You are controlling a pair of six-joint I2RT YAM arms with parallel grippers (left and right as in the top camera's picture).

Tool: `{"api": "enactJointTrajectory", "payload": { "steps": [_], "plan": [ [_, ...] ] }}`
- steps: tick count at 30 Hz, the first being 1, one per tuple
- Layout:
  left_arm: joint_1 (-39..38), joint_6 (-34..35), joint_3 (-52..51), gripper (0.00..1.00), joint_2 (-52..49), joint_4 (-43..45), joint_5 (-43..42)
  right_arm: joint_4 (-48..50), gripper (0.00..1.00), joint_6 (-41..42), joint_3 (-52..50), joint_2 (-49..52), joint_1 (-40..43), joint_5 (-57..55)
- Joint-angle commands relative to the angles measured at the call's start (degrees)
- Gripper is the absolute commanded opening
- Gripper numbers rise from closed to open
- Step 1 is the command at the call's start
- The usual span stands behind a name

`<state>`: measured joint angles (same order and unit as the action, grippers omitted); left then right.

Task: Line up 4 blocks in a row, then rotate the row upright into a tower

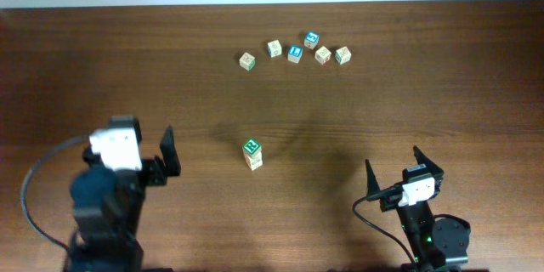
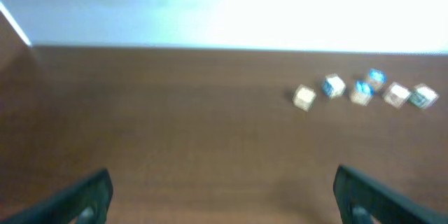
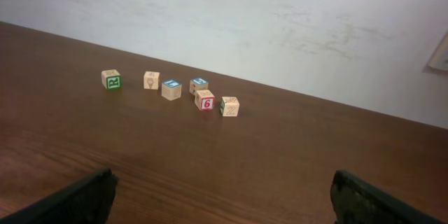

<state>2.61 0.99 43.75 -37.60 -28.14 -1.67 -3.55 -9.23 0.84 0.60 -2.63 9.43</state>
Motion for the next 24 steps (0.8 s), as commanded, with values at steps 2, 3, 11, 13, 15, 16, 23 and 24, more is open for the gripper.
{"api": "enactJointTrajectory", "payload": {
  "steps": [2, 3, 11, 13, 15, 16, 23, 24],
  "plan": [
    [0.33, -4.87, -22.32, 0.99, 18.05, 12.50, 4.09, -0.02, 0.98, -0.17, -0.52, -0.39, 0.42, 0.68],
    [0.33, -5.81, -24.72, 0.99, 20.09, 14.34, 4.09, -0.02, 0.98, -0.17, -0.52, -0.39, 0.42, 0.68],
    [0.33, -10.82, -43.32, 0.99, 35.91, 27.23, 5.01, -0.02, 0.98, -0.17, -0.52, -0.39, 0.42, 0.68],
    [0.33, -11.04, -43.28, 0.99, 37.35, 23.76, 6.01, -0.02, 0.98, -0.17, -0.52, -0.39, 0.42, 0.68],
    [0.33, -10.99, -43.28, 0.99, 37.35, 23.74, 5.86, -0.02, 0.98, -0.17, -0.52, -0.39, 0.42, 0.68],
    [0.33, -10.97, -43.25, 0.99, 37.35, 23.74, 5.11, -0.02, 0.98, -0.17, -0.52, -0.39, 0.42, 0.68],
    [0.33, -10.97, -43.23, 0.99, 37.31, 23.74, 5.14, -0.02, 0.98, -0.17, -0.52, -0.39, 0.42, 0.68],
    [0.33, -10.97, -43.23, 0.99, 37.31, 23.71, 5.14, -0.02, 0.98, -0.17, -0.52, -0.39, 0.42, 0.68]
  ]
}}
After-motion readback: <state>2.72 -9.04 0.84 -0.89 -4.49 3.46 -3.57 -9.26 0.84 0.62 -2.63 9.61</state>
